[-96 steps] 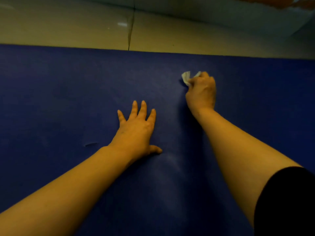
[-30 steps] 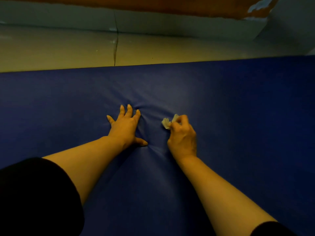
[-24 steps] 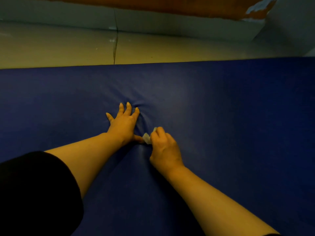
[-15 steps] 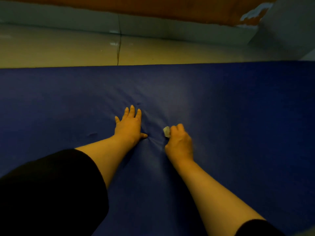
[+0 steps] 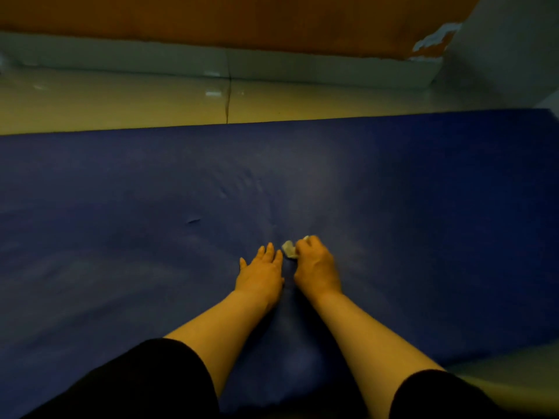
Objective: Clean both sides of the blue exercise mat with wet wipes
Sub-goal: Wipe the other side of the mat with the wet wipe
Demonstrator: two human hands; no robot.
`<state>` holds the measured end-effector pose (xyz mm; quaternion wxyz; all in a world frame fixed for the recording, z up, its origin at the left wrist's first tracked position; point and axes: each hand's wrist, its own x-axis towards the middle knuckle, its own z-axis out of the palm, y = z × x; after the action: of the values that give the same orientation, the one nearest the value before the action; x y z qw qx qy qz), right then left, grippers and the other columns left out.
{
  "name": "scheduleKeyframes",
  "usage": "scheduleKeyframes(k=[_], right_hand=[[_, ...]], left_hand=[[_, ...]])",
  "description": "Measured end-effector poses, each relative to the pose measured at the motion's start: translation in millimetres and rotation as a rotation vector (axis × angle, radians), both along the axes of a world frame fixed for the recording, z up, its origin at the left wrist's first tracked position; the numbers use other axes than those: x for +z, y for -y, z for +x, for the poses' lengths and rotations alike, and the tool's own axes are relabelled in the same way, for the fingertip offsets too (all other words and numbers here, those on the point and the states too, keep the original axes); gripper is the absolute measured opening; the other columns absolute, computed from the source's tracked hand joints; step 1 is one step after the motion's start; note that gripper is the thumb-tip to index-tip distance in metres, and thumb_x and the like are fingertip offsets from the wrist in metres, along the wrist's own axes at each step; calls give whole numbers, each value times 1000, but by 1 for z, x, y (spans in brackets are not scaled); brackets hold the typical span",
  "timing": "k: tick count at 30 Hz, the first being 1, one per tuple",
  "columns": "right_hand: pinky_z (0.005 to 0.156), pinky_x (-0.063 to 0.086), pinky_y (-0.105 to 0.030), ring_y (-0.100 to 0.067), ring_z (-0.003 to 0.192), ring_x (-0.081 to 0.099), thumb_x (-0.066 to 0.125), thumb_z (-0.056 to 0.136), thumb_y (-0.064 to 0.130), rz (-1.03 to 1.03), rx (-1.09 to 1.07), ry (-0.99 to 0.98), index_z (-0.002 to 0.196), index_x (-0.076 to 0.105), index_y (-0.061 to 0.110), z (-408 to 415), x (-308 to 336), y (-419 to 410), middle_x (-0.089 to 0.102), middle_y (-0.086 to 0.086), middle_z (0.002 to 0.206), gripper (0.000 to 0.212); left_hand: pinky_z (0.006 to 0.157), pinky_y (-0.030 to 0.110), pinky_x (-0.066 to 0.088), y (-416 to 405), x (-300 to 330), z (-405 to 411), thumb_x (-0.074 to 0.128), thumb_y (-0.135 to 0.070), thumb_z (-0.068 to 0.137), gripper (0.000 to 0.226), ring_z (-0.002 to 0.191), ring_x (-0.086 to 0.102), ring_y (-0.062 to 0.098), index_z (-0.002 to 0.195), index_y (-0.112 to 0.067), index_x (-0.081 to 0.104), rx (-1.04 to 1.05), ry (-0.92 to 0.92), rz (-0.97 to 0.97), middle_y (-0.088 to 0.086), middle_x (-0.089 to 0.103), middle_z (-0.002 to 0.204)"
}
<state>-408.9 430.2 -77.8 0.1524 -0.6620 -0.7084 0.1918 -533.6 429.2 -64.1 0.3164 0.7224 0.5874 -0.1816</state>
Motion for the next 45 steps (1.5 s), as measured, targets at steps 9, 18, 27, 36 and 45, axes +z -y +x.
scheduleKeyframes(k=[9,18,27,36,45], right_hand=[[68,34,-37,-39,95,53,49,86,1,-117,-260,147,97,53,1,47,15,4,52,-17,112,12],[75,39,-34,-33,100,54,54,86,6,-206,25,107,99,58,1,8,36,40,50,-15,115,14],[78,43,-37,-34,98,54,55,87,12,-221,16,112,96,58,1,-2,46,74,49,-14,112,15],[83,42,-36,-35,102,54,52,85,6,-188,-165,222,100,60,1,34,63,87,50,-15,115,17],[83,42,-36,-36,102,55,53,83,4,-180,-172,196,101,63,0,36,71,110,55,-18,113,21]], left_hand=[[119,53,8,50,24,-1,35,-33,105,64,149,0,25,155,-13,1,-60,8,-29,6,-6,162],[118,51,6,86,27,-1,31,-35,105,61,149,1,24,155,-15,4,-57,21,25,6,-3,163],[118,49,7,107,33,0,29,-34,105,59,149,2,23,155,-15,6,-65,28,50,6,0,163],[118,51,8,113,43,-3,31,-36,105,61,149,4,27,155,-12,6,-113,17,50,9,0,162],[120,47,3,137,41,-5,25,-55,100,73,149,-3,24,155,-13,1,-138,10,144,9,-4,162]])
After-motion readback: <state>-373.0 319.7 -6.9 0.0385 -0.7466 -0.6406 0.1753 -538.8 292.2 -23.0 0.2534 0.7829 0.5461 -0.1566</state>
